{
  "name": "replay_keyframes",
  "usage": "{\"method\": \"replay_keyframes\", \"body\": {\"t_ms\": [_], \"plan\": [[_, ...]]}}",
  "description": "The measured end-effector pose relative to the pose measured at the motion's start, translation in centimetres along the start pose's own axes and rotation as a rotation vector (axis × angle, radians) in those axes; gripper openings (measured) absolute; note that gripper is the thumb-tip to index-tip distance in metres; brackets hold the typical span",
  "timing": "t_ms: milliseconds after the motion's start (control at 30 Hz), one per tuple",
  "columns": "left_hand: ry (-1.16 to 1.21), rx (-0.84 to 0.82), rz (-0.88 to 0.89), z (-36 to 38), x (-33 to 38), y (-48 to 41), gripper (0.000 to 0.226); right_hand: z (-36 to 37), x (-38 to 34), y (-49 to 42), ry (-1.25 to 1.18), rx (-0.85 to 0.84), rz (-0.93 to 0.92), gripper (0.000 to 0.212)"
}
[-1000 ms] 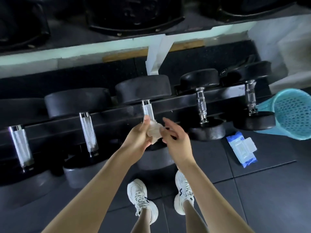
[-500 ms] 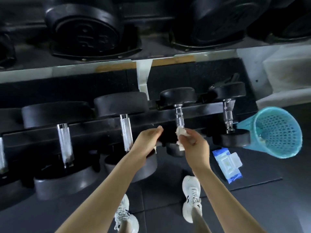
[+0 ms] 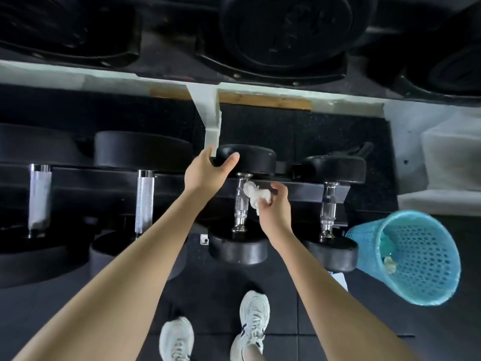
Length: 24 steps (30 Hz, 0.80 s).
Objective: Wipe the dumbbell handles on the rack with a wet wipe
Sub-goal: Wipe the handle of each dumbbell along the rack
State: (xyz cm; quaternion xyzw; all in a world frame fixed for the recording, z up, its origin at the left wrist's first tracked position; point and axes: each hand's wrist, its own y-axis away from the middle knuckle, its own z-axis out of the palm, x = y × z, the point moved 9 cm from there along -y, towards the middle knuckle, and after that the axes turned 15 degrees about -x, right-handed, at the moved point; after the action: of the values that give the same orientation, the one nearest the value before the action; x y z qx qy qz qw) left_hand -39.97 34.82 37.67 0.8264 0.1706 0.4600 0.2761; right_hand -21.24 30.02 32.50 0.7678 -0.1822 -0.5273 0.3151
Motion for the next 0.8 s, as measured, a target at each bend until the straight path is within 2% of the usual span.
{"method": "replay_keyframes", "body": {"t_ms": [133,233,300,400,500,567,700,800], "plan": [[0.004,-0.027,-0.009,1.9,-0.5,-2.2,0.060,0.1,-0.1,-2.1,-0.049,0.078,-0.032,0.010],[0.017,0.071,0.025,2.3,-1.5,-3.4,0.052,0.7,0.0,-3.5,-0.043,0.104,-0.055,0.009],[0.071,0.112,0.032,2.1,-2.0,-3.6,0.055,1.3,0.3,-3.8,-0.044,0.107,-0.084,0.006],[0.168,0.113,0.040,1.8,-2.6,-4.1,0.063,2.2,1.6,-3.1,-0.012,0.093,-0.123,0.004],[0.180,0.113,0.051,1.7,-2.8,-4.4,0.066,2.6,3.6,-2.4,0.029,0.056,-0.091,0.015],[0.191,0.114,0.047,1.7,-2.9,-4.3,0.068,2.8,4.4,-1.9,-0.014,0.059,-0.068,0.013],[0.215,0.093,0.037,1.6,-3.3,-4.8,0.069,2.4,3.2,-2.4,-0.084,0.204,-0.065,0.012],[0.208,0.084,0.051,1.4,-3.6,-5.2,0.068,1.9,1.1,-3.9,-0.223,0.321,-0.097,0.017]]}}
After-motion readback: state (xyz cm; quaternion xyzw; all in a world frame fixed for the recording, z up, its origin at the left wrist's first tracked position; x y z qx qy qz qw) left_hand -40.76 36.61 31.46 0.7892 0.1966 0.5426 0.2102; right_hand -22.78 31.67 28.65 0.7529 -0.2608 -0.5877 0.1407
